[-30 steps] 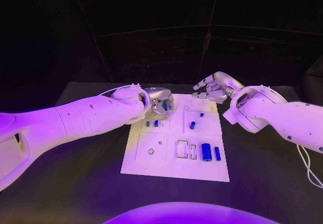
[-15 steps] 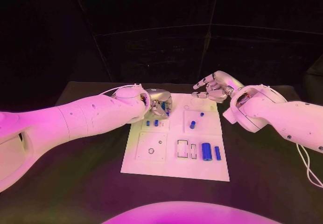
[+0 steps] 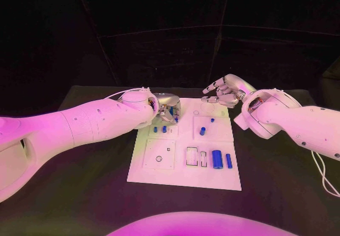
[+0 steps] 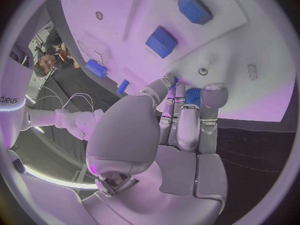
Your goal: Assemble the parts on the task board
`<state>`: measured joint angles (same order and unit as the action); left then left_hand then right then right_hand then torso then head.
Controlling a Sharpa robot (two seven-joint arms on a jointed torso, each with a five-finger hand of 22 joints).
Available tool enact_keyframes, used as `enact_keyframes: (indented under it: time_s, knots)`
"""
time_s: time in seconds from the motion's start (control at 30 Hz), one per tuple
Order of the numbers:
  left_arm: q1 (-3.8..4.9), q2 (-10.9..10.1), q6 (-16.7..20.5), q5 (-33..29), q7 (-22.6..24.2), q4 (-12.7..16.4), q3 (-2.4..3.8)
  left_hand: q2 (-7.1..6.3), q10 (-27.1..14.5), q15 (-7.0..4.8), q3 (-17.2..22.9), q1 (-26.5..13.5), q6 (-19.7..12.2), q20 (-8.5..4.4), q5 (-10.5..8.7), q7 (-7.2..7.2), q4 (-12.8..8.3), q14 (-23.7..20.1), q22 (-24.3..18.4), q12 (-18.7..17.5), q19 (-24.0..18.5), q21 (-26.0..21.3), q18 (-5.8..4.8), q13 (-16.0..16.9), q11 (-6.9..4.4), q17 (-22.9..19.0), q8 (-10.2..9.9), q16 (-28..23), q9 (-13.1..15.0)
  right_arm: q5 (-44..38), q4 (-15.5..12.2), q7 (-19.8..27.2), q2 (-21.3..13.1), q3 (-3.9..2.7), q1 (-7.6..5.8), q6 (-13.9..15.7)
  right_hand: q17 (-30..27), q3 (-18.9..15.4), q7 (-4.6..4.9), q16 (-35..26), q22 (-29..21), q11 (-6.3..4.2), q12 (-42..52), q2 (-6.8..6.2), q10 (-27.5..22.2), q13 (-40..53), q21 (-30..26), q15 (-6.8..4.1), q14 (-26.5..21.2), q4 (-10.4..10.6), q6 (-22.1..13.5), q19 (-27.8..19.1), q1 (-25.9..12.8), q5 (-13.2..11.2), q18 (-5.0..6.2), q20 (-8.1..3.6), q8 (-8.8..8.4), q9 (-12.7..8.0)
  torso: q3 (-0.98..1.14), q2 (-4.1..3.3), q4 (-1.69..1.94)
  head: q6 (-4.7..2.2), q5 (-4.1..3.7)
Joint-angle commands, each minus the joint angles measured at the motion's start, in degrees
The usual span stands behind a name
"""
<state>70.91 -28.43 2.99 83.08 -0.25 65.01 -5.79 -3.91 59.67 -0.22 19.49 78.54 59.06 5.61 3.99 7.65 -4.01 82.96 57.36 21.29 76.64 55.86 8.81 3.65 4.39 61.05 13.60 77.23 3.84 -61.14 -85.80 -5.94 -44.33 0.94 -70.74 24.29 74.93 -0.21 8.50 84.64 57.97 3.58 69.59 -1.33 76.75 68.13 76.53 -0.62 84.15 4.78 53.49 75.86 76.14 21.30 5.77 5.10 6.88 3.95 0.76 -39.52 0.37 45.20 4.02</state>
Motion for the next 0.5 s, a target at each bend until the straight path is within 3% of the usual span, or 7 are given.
enact_keyframes:
  time_s: [0.03,0.2,0.5]
  knots:
    - [-0.37,0.1,-1.5,0.7,-0.7,-0.1,-0.21,0.81,1.6,-0.39,1.3,0.1,1.2,-0.12,-0.48,-0.16,-0.3,0.6,1.1,-0.2,0.7,1.1,-1.26,0.2,-0.36,0.3,-0.2,0.4,0.1,0.1,-0.1,0.5,0.1,-0.03,-0.11,0.5,2.3,0.3,0.19,-0.3,-0.1,-0.07,-0.2,0.58,-0.3,-0.1,-0.3,-0.26,3.2,0.1,-0.2,-0.5,0.0,0.3,0.30,0.10,0.21,-0.1,0.01,0.00,0.04,0.00,0.06]
    - [-0.47,-0.3,0.7,0.7,-0.2,0.2,-0.20,1.85,3.9,-0.79,4.0,0.5,2.8,-0.61,-1.14,-0.28,-1.0,1.0,2.7,-1.3,1.4,2.8,-1.58,0.2,-0.79,0.5,-0.4,0.7,0.2,0.1,0.0,0.5,0.1,-0.03,-0.10,0.5,2.3,0.3,0.19,-0.3,-0.1,-0.07,-0.2,0.58,-0.3,-0.1,-0.3,-0.26,3.2,0.1,-0.2,-0.5,0.0,0.3,0.30,0.10,0.21,-0.1,-0.02,0.04,-0.01,-0.14,0.02]
    - [-0.47,-3.2,3.9,-1.6,0.5,3.5,0.18,0.68,5.2,-0.83,5.5,-0.9,3.7,-0.74,-1.08,-0.27,-1.5,1.2,3.6,-3.0,1.7,3.6,-1.73,0.2,-0.85,0.1,-1.2,0.8,0.2,0.1,0.1,0.5,0.1,-0.03,-0.10,0.5,2.3,0.3,0.19,-0.3,-0.1,-0.07,-0.2,0.58,-0.3,-0.1,-0.3,-0.26,3.2,0.1,-0.2,-0.5,0.0,0.3,0.30,0.10,0.21,-0.1,-0.02,0.07,0.09,-0.53,-0.04]
